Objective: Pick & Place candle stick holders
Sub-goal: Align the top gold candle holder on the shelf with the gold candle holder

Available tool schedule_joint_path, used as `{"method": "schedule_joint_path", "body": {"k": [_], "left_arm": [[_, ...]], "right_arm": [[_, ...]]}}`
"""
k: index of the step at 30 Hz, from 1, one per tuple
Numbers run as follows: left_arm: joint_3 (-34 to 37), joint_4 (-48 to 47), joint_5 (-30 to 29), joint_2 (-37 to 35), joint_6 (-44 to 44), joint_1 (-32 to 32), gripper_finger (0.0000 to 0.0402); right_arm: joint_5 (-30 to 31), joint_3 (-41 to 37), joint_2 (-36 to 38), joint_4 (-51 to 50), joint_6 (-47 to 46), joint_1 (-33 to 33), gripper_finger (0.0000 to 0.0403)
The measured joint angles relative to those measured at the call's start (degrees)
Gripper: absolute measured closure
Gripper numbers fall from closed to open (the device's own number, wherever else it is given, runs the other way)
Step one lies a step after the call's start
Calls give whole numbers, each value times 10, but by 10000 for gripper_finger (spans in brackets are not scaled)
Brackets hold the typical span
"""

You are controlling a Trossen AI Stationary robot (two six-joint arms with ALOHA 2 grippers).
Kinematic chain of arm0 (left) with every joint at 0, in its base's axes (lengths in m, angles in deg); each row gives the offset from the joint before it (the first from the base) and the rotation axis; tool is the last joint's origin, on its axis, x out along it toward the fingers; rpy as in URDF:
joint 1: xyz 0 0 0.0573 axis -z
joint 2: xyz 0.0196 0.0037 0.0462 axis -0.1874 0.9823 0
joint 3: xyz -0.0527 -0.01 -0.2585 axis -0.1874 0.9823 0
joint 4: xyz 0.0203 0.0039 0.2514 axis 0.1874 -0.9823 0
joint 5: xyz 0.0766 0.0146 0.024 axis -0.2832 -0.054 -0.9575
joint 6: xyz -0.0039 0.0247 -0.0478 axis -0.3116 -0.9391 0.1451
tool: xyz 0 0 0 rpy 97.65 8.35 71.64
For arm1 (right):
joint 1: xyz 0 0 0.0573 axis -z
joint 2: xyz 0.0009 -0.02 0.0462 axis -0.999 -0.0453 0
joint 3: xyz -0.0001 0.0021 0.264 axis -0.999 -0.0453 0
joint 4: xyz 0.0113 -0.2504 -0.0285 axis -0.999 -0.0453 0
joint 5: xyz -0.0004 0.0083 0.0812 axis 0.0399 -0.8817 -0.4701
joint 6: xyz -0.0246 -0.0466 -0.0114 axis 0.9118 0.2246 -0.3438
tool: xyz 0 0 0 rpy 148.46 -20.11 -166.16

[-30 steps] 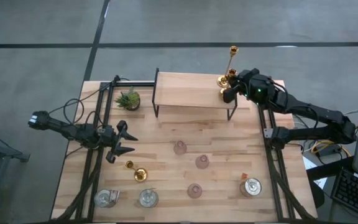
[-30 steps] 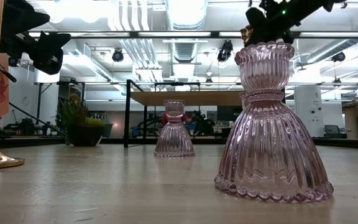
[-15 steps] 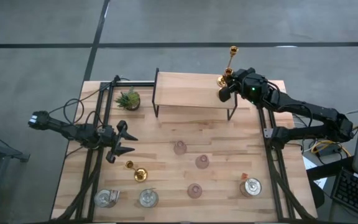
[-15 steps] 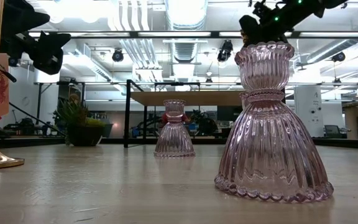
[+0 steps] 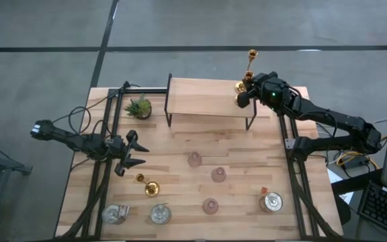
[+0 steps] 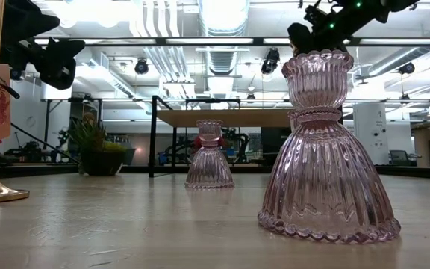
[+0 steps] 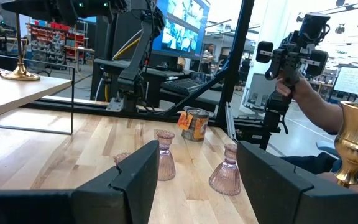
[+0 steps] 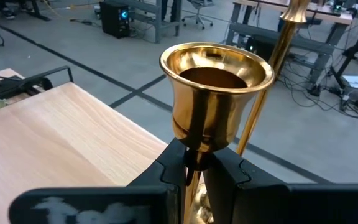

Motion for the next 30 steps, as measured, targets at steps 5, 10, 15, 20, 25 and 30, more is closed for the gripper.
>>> {"method": "schedule_joint_path", "body": {"k": [5,10,15,20,25,30], "left_arm": [[0,0,0,0,0,0,183],[0,0,0,0,0,0,183],[0,0,0,0,0,0,183],[0,0,0,0,0,0,183],[0,0,0,0,0,0,183],[0,0,0,0,0,0,183]], "right_arm": [[2,0,1,-2,2,0,369],[2,0,1,-4,2,0,369],[3,-1,5,-8,9,0,364],[4,-3,9,-32,8,1,339],[4,-3,10,-32,8,1,311],[2,-3,11,-31,14,-1,288]]}}
